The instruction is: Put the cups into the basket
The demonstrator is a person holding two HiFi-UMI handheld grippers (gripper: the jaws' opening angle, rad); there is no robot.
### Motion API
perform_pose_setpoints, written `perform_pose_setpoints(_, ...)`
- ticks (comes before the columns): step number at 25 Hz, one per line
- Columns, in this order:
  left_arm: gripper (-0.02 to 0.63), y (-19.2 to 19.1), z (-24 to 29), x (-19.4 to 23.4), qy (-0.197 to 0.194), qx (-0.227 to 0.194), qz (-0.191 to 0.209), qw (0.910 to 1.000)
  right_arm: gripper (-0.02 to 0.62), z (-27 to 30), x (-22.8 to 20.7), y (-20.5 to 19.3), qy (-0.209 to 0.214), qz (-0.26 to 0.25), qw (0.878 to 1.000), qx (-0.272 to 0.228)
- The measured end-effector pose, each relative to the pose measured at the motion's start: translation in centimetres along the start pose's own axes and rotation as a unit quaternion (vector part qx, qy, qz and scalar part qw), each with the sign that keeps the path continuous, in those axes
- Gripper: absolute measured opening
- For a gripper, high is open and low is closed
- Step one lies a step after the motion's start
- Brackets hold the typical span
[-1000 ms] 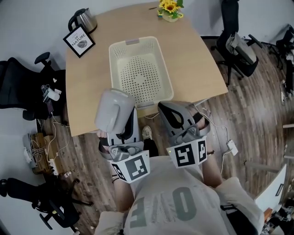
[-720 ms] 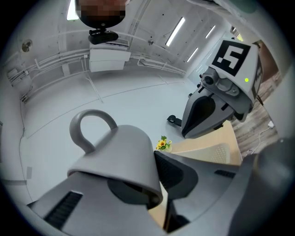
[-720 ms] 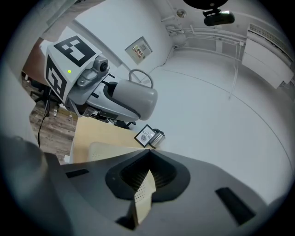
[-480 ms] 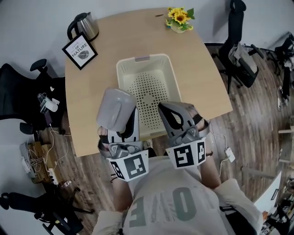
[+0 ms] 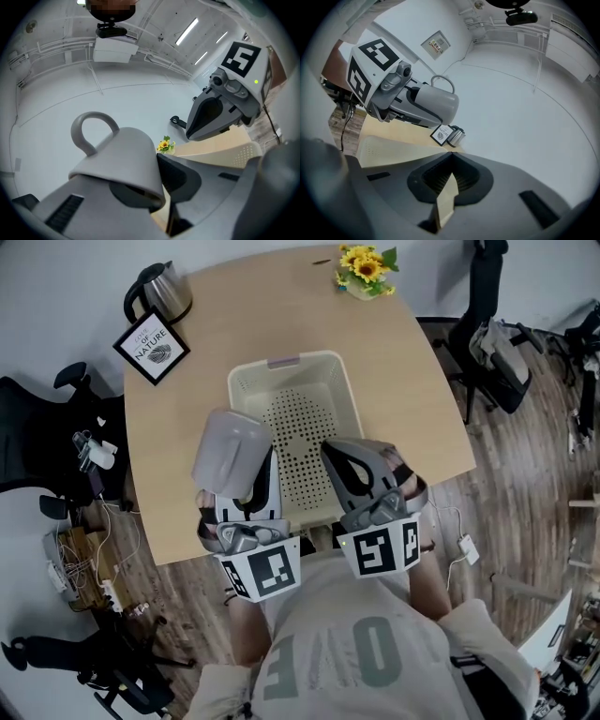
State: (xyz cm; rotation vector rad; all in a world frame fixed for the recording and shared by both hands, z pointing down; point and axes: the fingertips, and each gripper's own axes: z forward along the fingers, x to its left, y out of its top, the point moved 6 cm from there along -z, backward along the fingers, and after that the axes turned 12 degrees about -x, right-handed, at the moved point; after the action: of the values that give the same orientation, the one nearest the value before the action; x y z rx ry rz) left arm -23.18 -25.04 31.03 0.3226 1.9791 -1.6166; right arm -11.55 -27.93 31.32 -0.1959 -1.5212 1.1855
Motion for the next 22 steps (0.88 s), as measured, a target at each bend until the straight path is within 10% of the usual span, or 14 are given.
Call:
perform_pose_setpoints(9,0.054,1.2,4.0,-1.1,-0.007,0.010,0.034,0.9993,-0.002,0.0,-3.5,-1.8,-0.001,0.004,1.000,-0.024)
perform_pose_setpoints(22,0.054,-3.5,7.4,-5.9,-0.179,0.151,0.057,0.9705,-0.002,0.1,-5.1,-3.4,-0.007,0.022,0.999,-0.032)
